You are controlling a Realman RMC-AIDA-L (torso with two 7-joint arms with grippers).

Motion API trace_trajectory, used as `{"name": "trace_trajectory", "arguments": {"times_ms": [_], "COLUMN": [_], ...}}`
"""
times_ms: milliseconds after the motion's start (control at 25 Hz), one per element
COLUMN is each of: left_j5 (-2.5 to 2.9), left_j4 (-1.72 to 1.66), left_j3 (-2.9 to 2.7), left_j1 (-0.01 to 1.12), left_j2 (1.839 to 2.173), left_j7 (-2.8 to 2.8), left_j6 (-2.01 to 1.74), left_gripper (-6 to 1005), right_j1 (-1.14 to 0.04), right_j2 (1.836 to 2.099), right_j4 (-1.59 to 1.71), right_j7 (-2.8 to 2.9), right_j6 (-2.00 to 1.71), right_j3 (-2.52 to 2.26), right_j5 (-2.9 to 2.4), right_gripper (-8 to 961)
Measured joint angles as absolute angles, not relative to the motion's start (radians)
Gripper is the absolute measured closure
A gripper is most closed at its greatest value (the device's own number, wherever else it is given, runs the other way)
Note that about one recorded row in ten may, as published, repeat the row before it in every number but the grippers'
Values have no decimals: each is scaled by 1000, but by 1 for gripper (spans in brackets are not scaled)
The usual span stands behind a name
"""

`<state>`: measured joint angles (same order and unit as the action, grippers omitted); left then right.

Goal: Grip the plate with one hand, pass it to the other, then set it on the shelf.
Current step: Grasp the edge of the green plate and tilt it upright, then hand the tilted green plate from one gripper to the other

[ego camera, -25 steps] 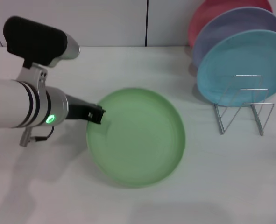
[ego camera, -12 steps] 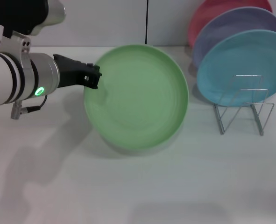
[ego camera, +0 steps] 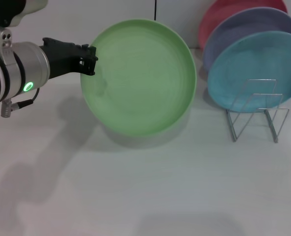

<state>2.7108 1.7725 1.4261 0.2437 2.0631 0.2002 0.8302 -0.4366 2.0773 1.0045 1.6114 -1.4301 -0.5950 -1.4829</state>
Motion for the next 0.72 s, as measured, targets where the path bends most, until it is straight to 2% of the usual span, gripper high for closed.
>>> {"name": "trace_trajectory", "arguments": {"times_ms": [320, 480, 720], "left_j5": [2712, 2715, 2715], "left_j4": [1760, 1759, 1758], "left_j3": [1410, 1404, 1410], "left_j1": [220, 210, 218], "left_j2": [2065, 2064, 2063], "left_j7": [235, 238, 238], "left_j6": [745, 709, 715], "left_gripper": [964, 964, 964], "right_j1": [-510, -562, -613], "right_j2": [2072, 2068, 2066], "right_j4": [1499, 1524, 1509], "right_j7": [2310, 2452, 2482], "right_j6": [-1454, -1529, -1542], "right_j3": [-697, -707, -749], "right_j5": [-2100, -2275, -2252], "right_gripper": [118, 119, 118]}}
